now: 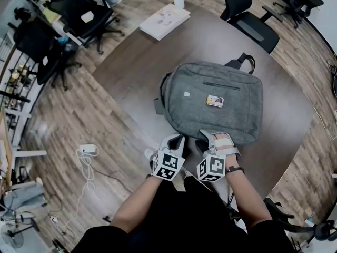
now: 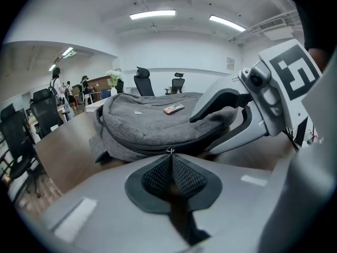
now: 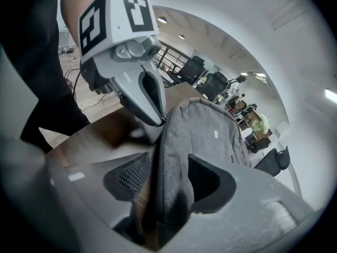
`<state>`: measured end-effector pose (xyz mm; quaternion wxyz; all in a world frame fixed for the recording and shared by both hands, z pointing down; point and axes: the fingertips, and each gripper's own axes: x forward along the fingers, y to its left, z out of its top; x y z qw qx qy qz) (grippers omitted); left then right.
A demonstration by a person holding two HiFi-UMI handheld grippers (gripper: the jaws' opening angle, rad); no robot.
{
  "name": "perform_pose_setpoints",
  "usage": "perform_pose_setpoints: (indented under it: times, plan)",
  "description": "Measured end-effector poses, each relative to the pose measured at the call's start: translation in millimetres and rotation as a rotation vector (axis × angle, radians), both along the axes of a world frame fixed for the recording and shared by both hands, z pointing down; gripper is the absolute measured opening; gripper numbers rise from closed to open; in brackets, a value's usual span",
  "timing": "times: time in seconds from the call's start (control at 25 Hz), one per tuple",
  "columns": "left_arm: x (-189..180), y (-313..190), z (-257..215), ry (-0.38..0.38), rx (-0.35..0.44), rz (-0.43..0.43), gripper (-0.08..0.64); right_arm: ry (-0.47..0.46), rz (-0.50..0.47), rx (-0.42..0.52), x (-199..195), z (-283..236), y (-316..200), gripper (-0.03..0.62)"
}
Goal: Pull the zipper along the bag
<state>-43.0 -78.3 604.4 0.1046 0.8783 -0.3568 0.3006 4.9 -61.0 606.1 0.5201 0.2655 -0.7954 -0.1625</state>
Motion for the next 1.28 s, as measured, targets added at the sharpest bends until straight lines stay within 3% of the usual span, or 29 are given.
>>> perform_pose_setpoints:
  times: [0.12,0.16,0.2,0.4,0.6,0.76,0.92,1.28]
  plan:
    - [1.0,0.4,-4.7,0.001,0.001,0.013,0.026,0.079,-0.011,0.016,2.6,10.9,-4.9,0.232]
    - [1.0,0.7,-5.2,0.001,0.0,0.017,0.026,0.089,0.001,0.025,3.4,11.3,-7.5,0.217]
    - [1.1,0.8,-5.6,0.003,-0.001,0.021,0.026,0.094,0.018,0.031,4.3,10.3,-10.0,0.164]
    - [-1.5,-5.6,-14.5,0.018,-0.002,0.011,0.026,0.094,0.042,0.075,6.2,-2.0,-15.0,0.097]
    - [-21.2,-20.4,-20.3,0.028,-0.014,-0.031,0.026,0.097,0.041,0.079,10.8,-9.8,-12.2,0.086]
    - [-37.4,-29.6,-26.8,-0.043,0.022,-0.017,0.026,0.107,0.019,0.102,16.5,-13.5,-4.9,0.084]
    - [-44.2,-40.0,-25.8,-0.07,0.007,-0.001,0.028,0.107,-0.038,0.143,24.2,-13.4,6.3,0.083]
    - [-46.3,-62.5,-33.0,-0.145,0.025,0.128,0.028,0.081,-0.232,0.199,37.2,-17.5,34.1,0.08]
